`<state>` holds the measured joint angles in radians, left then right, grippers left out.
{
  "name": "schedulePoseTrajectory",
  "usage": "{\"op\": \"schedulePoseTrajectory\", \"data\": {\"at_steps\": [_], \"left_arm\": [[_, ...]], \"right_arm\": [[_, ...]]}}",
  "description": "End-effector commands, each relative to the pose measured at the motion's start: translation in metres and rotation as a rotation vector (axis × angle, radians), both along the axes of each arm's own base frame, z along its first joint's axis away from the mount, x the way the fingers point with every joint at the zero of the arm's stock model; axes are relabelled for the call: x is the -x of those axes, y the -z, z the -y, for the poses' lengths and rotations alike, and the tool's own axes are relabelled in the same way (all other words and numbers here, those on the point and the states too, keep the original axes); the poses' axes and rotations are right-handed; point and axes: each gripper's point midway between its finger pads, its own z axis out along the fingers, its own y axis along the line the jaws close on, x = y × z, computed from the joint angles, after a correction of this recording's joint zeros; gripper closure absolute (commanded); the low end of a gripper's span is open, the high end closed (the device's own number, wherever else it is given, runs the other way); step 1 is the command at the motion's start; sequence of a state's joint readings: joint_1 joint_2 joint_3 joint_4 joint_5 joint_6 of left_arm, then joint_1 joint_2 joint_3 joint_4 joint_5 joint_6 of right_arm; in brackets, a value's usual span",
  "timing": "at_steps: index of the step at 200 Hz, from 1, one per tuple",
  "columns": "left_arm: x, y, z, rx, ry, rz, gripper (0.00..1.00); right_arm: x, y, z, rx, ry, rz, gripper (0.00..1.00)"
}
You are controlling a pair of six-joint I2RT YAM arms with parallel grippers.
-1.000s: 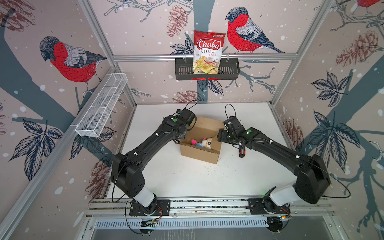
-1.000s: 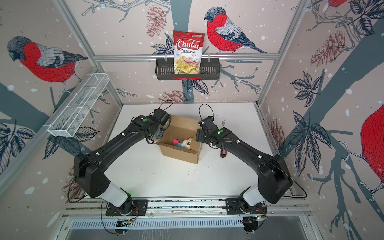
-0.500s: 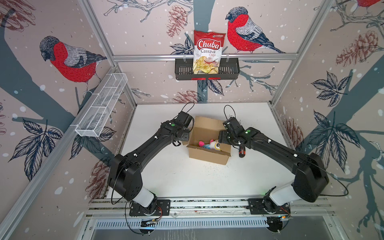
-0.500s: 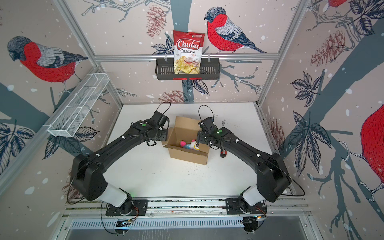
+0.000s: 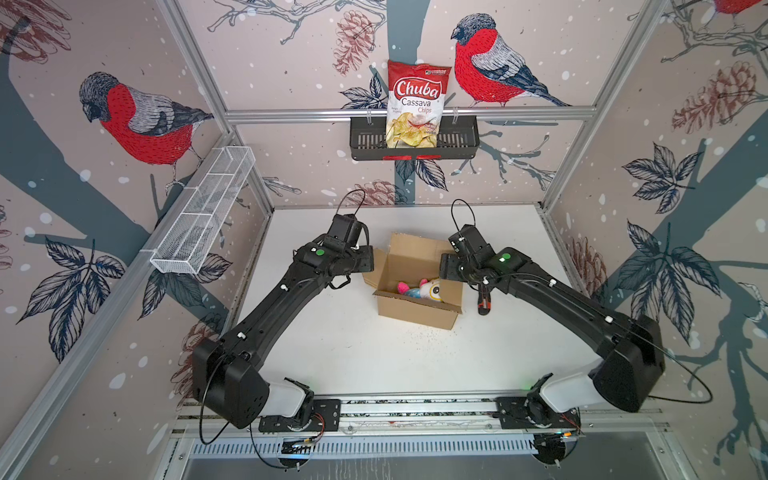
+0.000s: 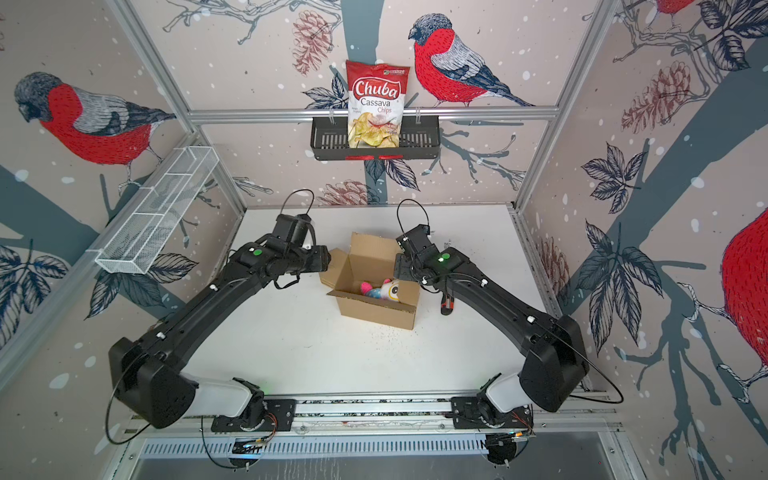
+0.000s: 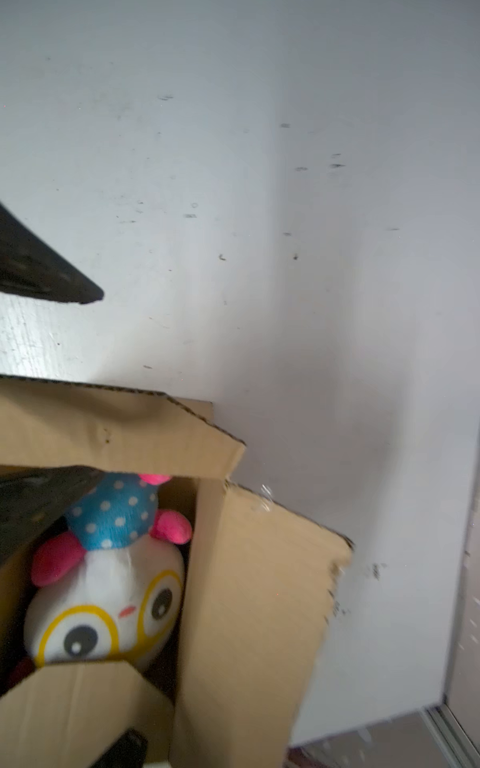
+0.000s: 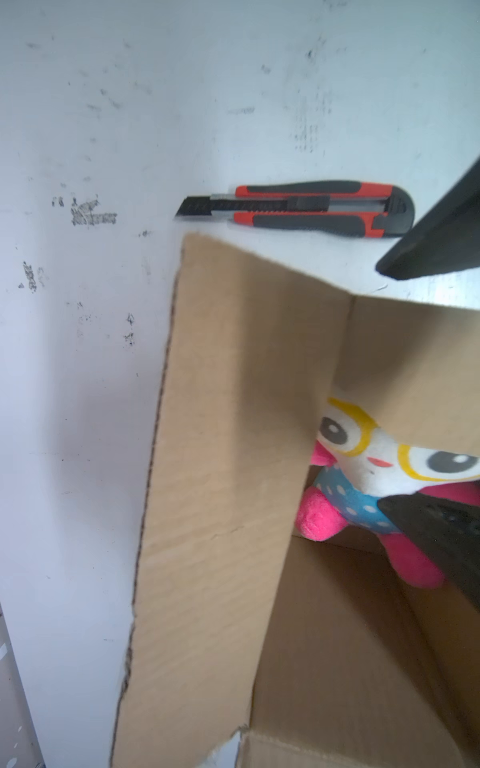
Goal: Unpack the express box
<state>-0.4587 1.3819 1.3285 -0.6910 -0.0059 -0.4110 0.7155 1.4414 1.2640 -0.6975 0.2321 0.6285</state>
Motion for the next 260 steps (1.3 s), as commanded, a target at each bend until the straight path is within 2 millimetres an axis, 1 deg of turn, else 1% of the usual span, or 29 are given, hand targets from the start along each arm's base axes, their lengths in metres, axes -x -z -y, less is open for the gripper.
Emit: {"op": "schedulePoseTrajectory", "data": {"at_steps": [1, 9, 23, 58, 83, 93, 110, 129, 148, 171, 186, 210, 230, 249, 260], "left_arm": [[-0.004, -0.035, 0.024, 0.098, 0.12, 0.072, 0.36], [-0.002, -0.041, 0.031, 0.114, 0.16, 0.073, 0.36], [0.002, -0.043, 0.04, 0.139, 0.208, 0.051, 0.37], [0.014, -0.03, 0.045, 0.069, 0.225, -0.012, 0.41], [0.026, -0.028, 0.06, 0.018, 0.253, -0.018, 0.42], [0.025, -0.02, 0.059, -0.011, 0.237, -0.03, 0.42], [0.022, -0.001, 0.054, -0.06, 0.218, -0.069, 0.41], [0.018, 0.021, 0.047, -0.12, 0.191, -0.103, 0.35], [0.015, 0.037, 0.043, -0.167, 0.174, -0.135, 0.29], [0.012, 0.053, 0.044, -0.189, 0.17, -0.185, 0.28], [0.011, 0.063, 0.051, -0.173, 0.191, -0.2, 0.29], [0.009, 0.075, 0.06, -0.118, 0.211, -0.22, 0.32], [0.006, 0.079, 0.059, -0.077, 0.208, -0.229, 0.37], [0.006, 0.083, 0.058, -0.038, 0.207, -0.238, 0.44], [0.006, 0.087, 0.057, -0.016, 0.208, -0.247, 0.52]], "right_arm": [[0.005, -0.007, 0.011, 0.012, 0.042, 0.016, 0.2], [0.006, -0.01, 0.013, 0.007, 0.049, 0.022, 0.2], [0.008, -0.013, 0.017, 0.005, 0.056, 0.027, 0.2], [0.012, -0.015, 0.024, 0.005, 0.066, 0.035, 0.19], [0.012, -0.012, 0.028, -0.009, 0.072, 0.039, 0.19], [0.012, -0.01, 0.029, -0.016, 0.071, 0.039, 0.19], [0.012, -0.008, 0.028, -0.025, 0.065, 0.037, 0.19], [0.013, -0.003, 0.029, -0.023, 0.064, 0.024, 0.19], [0.014, 0.002, 0.03, -0.023, 0.066, 0.009, 0.19], [0.015, 0.007, 0.031, -0.029, 0.066, 0.002, 0.19], [0.015, 0.01, 0.033, -0.029, 0.07, -0.003, 0.18], [0.013, 0.014, 0.034, -0.04, 0.078, -0.004, 0.19], [0.01, 0.018, 0.034, -0.046, 0.076, -0.001, 0.18], [0.007, 0.021, 0.034, -0.042, 0.076, -0.006, 0.19], [0.006, 0.022, 0.034, -0.04, 0.077, -0.008, 0.19]]}}
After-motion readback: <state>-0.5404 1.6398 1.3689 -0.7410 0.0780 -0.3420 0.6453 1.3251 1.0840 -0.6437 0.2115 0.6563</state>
